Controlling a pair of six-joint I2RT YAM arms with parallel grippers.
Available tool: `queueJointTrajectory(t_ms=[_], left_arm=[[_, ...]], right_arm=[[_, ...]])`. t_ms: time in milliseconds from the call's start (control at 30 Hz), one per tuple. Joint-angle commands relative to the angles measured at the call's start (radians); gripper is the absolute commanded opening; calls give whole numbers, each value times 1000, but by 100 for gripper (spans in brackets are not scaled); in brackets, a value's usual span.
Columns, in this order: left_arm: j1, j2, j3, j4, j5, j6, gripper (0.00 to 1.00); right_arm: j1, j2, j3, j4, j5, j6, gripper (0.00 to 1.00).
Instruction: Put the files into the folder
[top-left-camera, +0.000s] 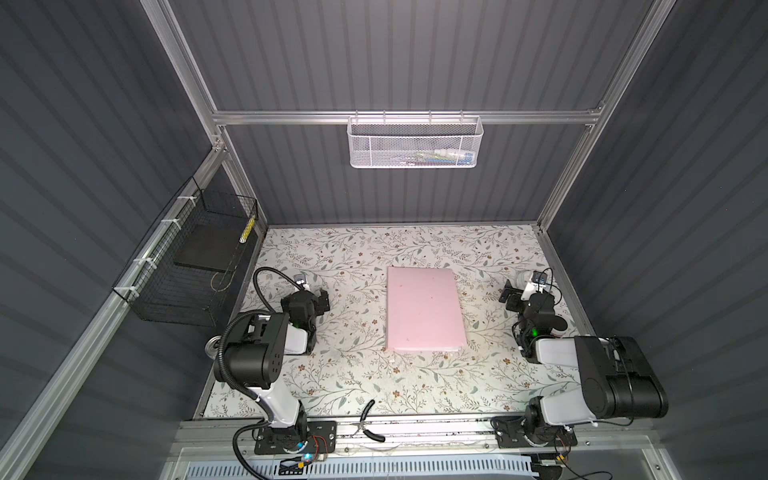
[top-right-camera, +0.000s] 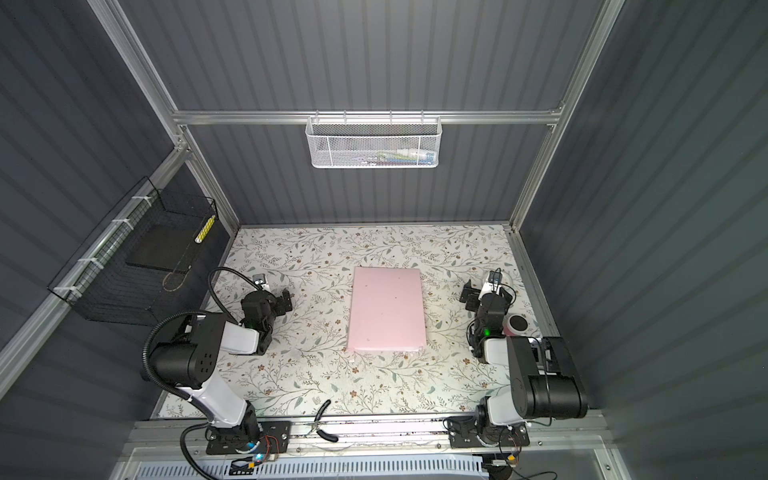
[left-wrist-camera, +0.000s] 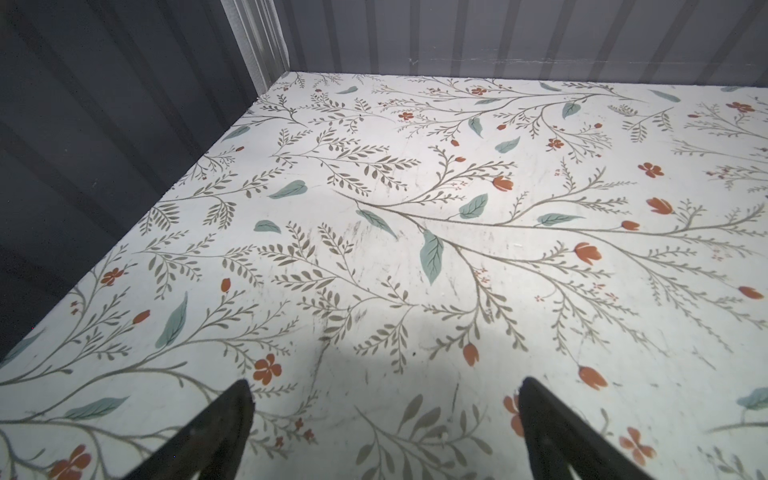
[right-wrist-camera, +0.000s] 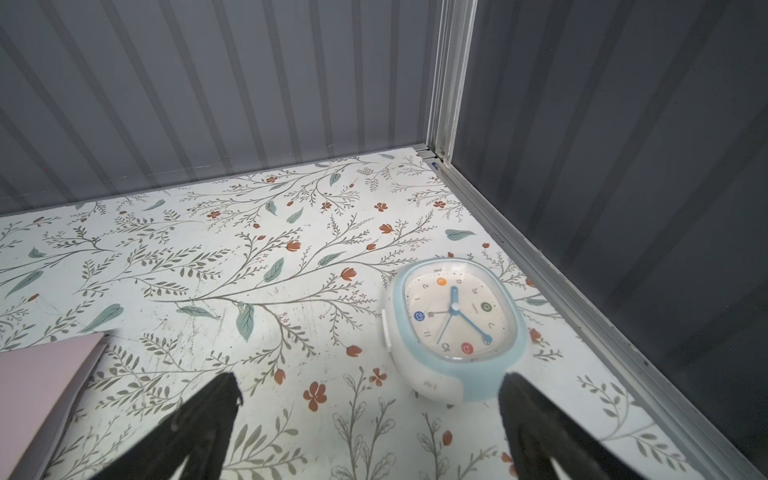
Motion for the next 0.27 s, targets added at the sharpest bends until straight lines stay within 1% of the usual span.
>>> queueJointTrajectory(t_ms=[0,167,233], left_arm=[[-1,14,34,-13,22,26,100],[-1,13,39,-25,36,26,100],[-1,10,26,-1,36,32,100]], right_arm=[[5,0,-4,26,0,5,99],[5,0,-4,24,0,5,99],[5,0,-4,25,1,5,99]])
